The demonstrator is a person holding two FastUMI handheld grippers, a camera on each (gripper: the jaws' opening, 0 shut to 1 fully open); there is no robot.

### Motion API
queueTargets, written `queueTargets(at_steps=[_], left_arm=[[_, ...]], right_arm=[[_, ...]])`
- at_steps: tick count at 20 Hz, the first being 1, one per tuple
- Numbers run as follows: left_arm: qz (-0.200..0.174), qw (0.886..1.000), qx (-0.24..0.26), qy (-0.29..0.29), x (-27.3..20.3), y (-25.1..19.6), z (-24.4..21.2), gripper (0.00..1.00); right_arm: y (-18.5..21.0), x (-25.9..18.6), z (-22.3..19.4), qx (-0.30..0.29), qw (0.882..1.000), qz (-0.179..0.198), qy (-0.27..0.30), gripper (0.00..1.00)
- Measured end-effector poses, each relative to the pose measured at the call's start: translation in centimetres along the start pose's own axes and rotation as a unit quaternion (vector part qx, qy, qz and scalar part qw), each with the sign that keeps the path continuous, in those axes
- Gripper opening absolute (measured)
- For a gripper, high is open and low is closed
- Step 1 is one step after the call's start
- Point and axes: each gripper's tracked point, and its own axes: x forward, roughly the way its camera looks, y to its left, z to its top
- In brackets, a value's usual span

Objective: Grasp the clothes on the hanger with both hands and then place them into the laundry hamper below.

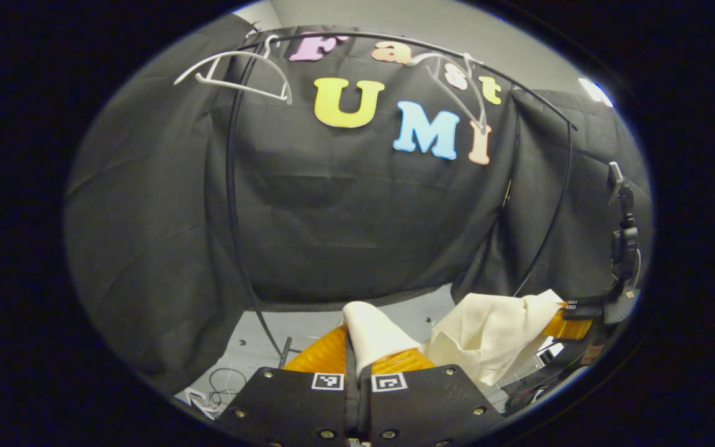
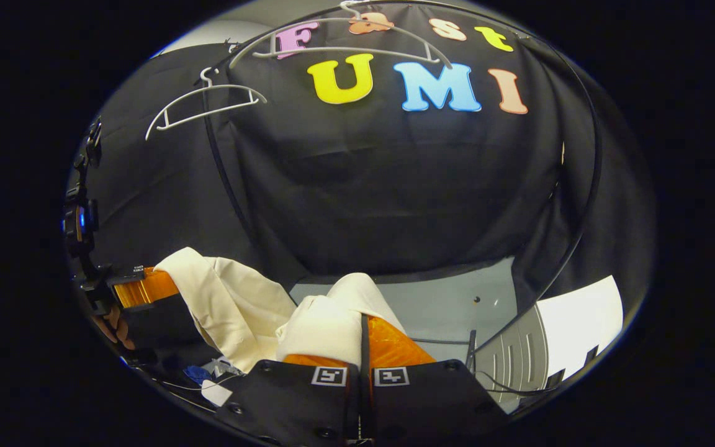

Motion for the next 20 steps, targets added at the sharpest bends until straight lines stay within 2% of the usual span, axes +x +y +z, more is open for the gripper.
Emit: queueTargets(at_steps=[7, 13, 14, 15, 18, 20], left_arm=[[-0.006, 0.997, -0.016, 0.074, 0.5, -0.3, -5.3, 0.01], [0.015, 0.989, -0.034, 0.146, 0.0, 0.4, -10.7, 0.01], [0.02, 0.987, -0.035, 0.155, -0.2, 0.6, -11.2, 0.01], [0.025, 0.986, -0.035, 0.162, -0.1, 0.8, -11.9, 0.02], [0.033, 0.984, -0.028, 0.174, 0.1, 1.3, -12.7, 0.02], [0.039, 0.983, -0.024, 0.181, 0.1, 1.4, -13.0, 0.01]], right_arm=[[-0.3, 5.2, -8.3, 0.017, 0.996, -0.015, 0.083, 0.02], [-0.5, 9.5, -15.8, 0.004, 0.989, -0.024, 0.143, 0.0], [-0.6, 10.1, -16.8, -0.004, 0.988, -0.026, 0.151, 0.02], [-0.6, 10.7, -17.7, -0.013, 0.987, -0.028, 0.159, 0.0], [-0.6, 11.6, -20.1, -0.007, 0.983, -0.025, 0.182, 0.07], [-0.9, 12.3, -21.2, 0.003, 0.981, -0.028, 0.193, 0.01]])
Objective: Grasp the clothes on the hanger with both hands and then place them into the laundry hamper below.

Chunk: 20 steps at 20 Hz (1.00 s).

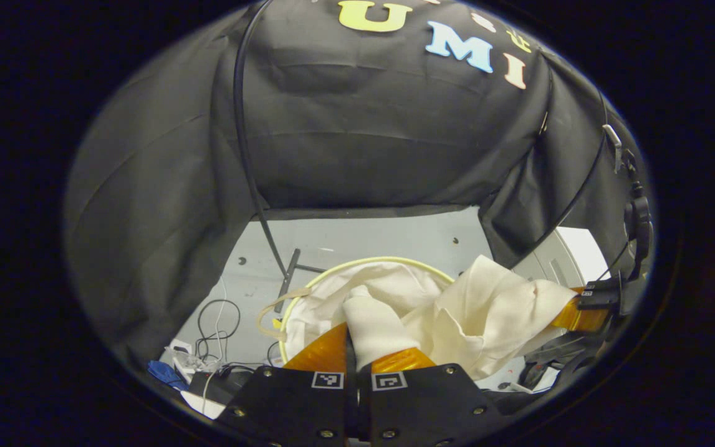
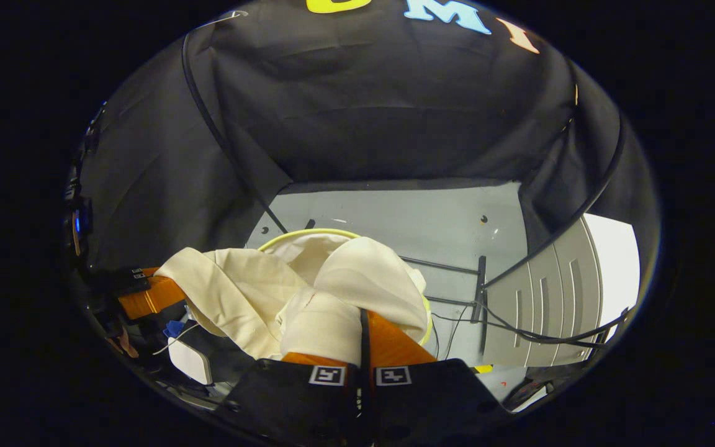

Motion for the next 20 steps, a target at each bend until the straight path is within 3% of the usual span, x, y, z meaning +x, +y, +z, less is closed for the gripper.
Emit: queueTargets(at_steps=[4, 6, 7, 8, 9, 10, 11, 13, 14, 16, 20], left_arm=[[0.018, 1.0, -0.003, 0.003, -0.1, 0.5, -0.1, 0.02], [0.021, 1.0, -0.003, 0.012, 0.1, 0.4, -0.5, 0.01], [0.022, 1.0, -0.001, 0.019, 0.3, 0.6, -0.7, 0.07], [0.026, 0.999, 0.003, 0.022, 0.1, 0.9, -0.7, 0.02], [0.023, 0.999, 0.005, 0.023, 0.1, 0.9, -0.8, 0.12], [0.017, 1.0, 0.006, 0.021, 0.5, 0.6, -0.8, 0.16], [0.014, 1.0, 0.01, 0.016, -0.5, 0.4, -0.3, 0.36], [0.023, 0.999, 0.025, 0.007, -0.8, 0.8, 0.3, 0.75], [0.031, 0.999, 0.032, 0.0, -1.1, 1.2, 0.7, 0.76], [0.039, 0.998, 0.039, -0.02, -1.5, 1.2, 1.9, 0.96], [0.041, 0.995, 0.043, -0.079, -3.1, 0.5, 4.8, 0.97]], right_arm=[[0.2, 0.0, 0.4, 0.004, 1.0, 0.002, 0.001, 0.11], [0.2, -0.2, 0.7, 0.006, 1.0, 0.005, 0.002, 0.11], [0.5, -0.4, 0.8, 0.01, 1.0, 0.009, 0.005, 0.17], [0.6, -0.7, 1.0, 0.015, 1.0, 0.015, 0.007, 0.23], [0.7, -1.1, 1.1, 0.02, 1.0, 0.018, 0.008, 0.37], [0.6, -1.4, 1.5, 0.024, 0.999, 0.021, 0.007, 0.51], [0.5, -1.9, 1.7, 0.027, 0.999, 0.022, 0.004, 0.47], [0.5, -3.0, 1.9, 0.024, 0.999, 0.025, -0.002, 0.6], [0.4, -3.7, 2.1, 0.019, 0.999, 0.027, -0.006, 0.74], [-0.2, -5.1, 2.5, 0.007, 1.0, 0.019, -0.02, 1.0], [-1.4, -9.9, 5.8, -0.015, 0.997, 0.004, -0.08, 0.99]])
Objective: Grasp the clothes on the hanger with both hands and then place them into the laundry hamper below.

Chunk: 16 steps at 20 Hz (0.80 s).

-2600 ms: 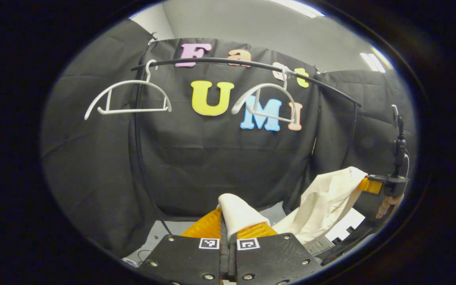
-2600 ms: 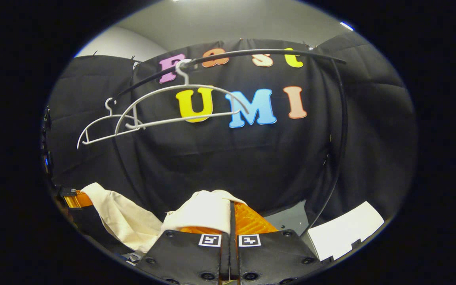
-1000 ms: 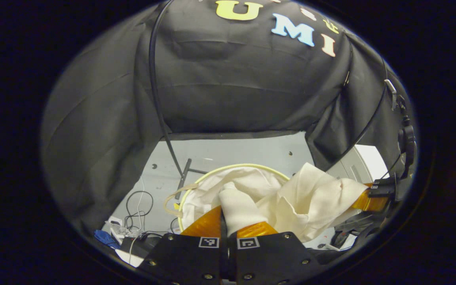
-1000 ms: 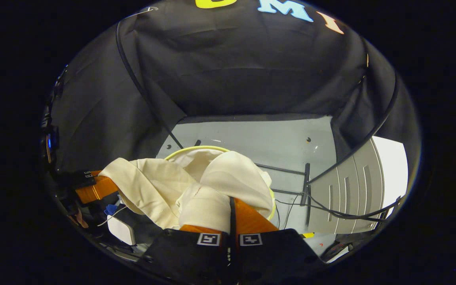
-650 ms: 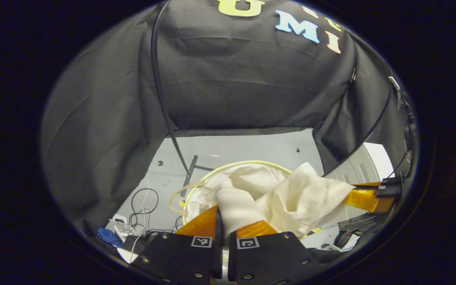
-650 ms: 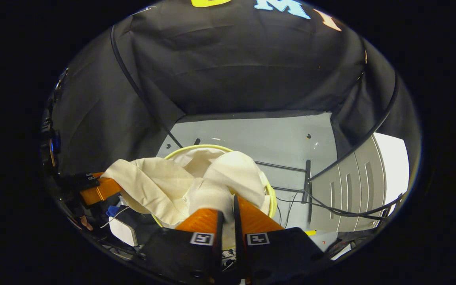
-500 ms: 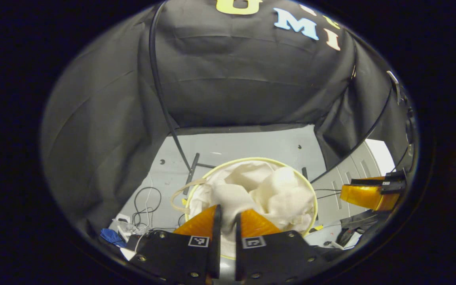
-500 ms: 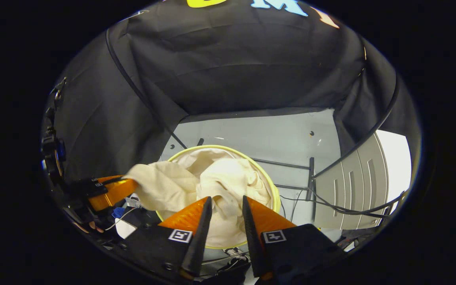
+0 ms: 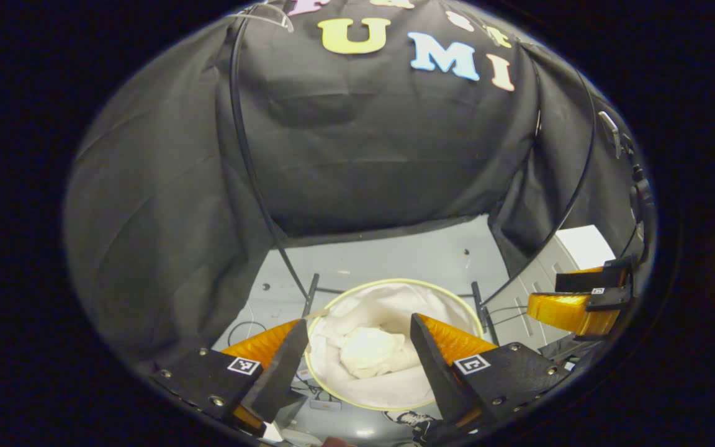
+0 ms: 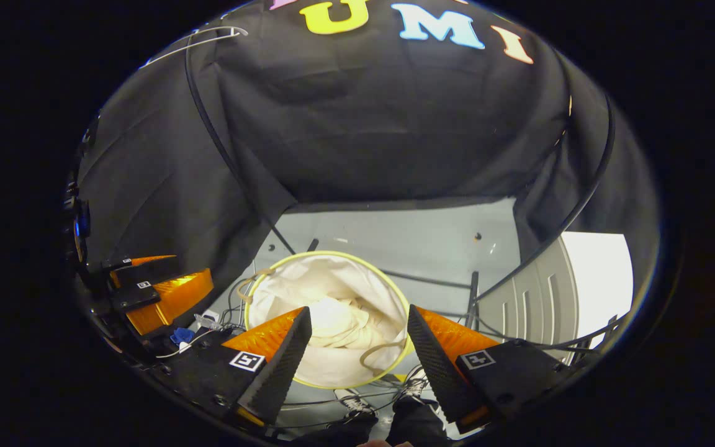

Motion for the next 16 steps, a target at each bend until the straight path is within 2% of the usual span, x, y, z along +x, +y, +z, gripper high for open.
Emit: queueTargets(at_steps=[4, 7, 10, 15, 16], left_arm=[[0.014, 0.996, -0.007, -0.083, -1.6, -0.2, 4.6, 0.96], [0.019, 0.988, -0.012, -0.153, -3.9, -0.4, 8.9, 0.97], [0.032, 0.973, -0.001, -0.227, -6.0, -0.1, 13.6, 0.96], [0.039, 0.946, 0.013, -0.322, -9.6, -0.8, 16.9, 0.96], [0.035, 0.941, 0.012, -0.337, -9.7, -1.2, 17.0, 0.96]], right_arm=[[-1.2, -5.3, 5.9, -0.016, 0.997, -0.007, -0.081, 0.98], [-2.5, -10.2, 10.1, -0.012, 0.989, -0.011, -0.146, 0.98], [-4.0, -15.6, 14.0, 0.0, 0.978, -0.018, -0.207, 0.98], [-7.0, -22.5, 17.1, 0.015, 0.956, -0.044, -0.289, 0.98], [-7.5, -24.0, 17.5, 0.017, 0.952, -0.049, -0.301, 0.93]])
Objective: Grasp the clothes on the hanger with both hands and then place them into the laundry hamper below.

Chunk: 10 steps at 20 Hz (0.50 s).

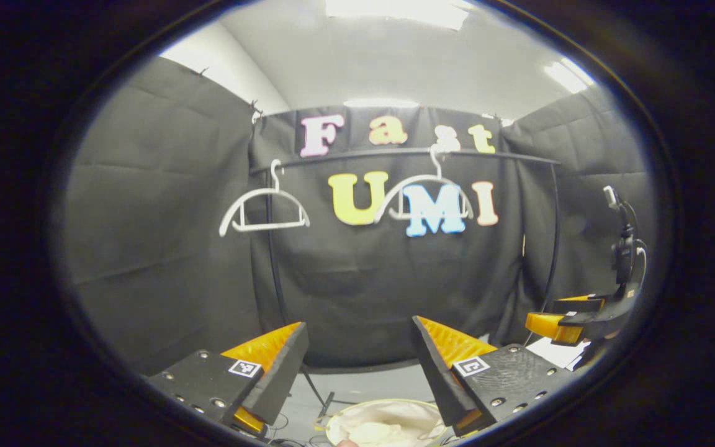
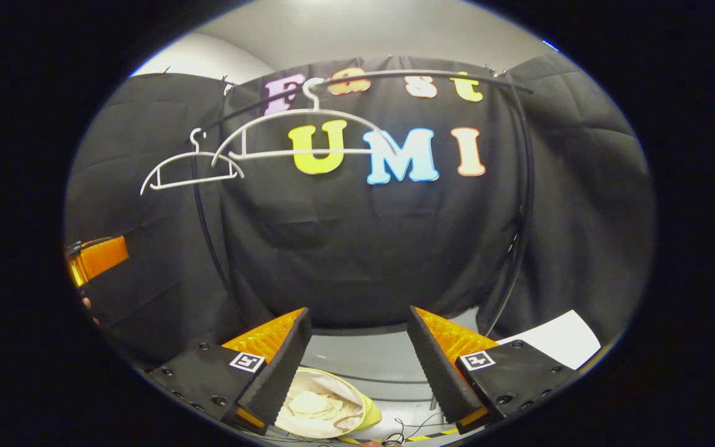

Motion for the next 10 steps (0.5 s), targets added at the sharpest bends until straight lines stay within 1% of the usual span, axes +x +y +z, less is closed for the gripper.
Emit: queueTargets(at_steps=[1, 4, 5, 6, 8, 9, 10], left_arm=[[-0.006, 1.0, -0.003, -0.013, 0.0, -0.1, 0.2, 0.96], [-0.022, 0.999, -0.007, -0.047, 0.0, 0.1, 0.7, 0.96], [-0.025, 0.998, -0.001, -0.055, 0.2, 0.1, 1.0, 0.96], [-0.027, 0.998, 0.004, -0.06, 0.4, 0.3, 1.4, 0.96], [-0.034, 0.997, 0.008, -0.07, 0.1, 0.3, 2.7, 0.96], [-0.036, 0.997, 0.007, -0.074, -0.5, -0.3, 3.5, 0.96], [-0.038, 0.996, 0.005, -0.075, -1.1, -0.9, 3.7, 0.96]], right_arm=[[-0.6, -1.1, 1.0, 0.001, 1.0, -0.004, -0.014, 0.98], [-2.2, -4.2, 4.2, -0.001, 0.998, -0.016, -0.057, 0.98], [-2.8, -5.2, 5.3, -0.006, 0.997, -0.024, -0.071, 0.92], [-3.5, -6.1, 6.2, -0.009, 0.996, -0.034, -0.083, 0.98], [-4.3, -7.9, 7.3, -0.004, 0.994, -0.045, -0.101, 0.98], [-4.6, -8.8, 7.6, -0.001, 0.993, -0.05, -0.107, 0.92], [-4.9, -9.5, 8.0, 0.0, 0.992, -0.055, -0.115, 0.92]])
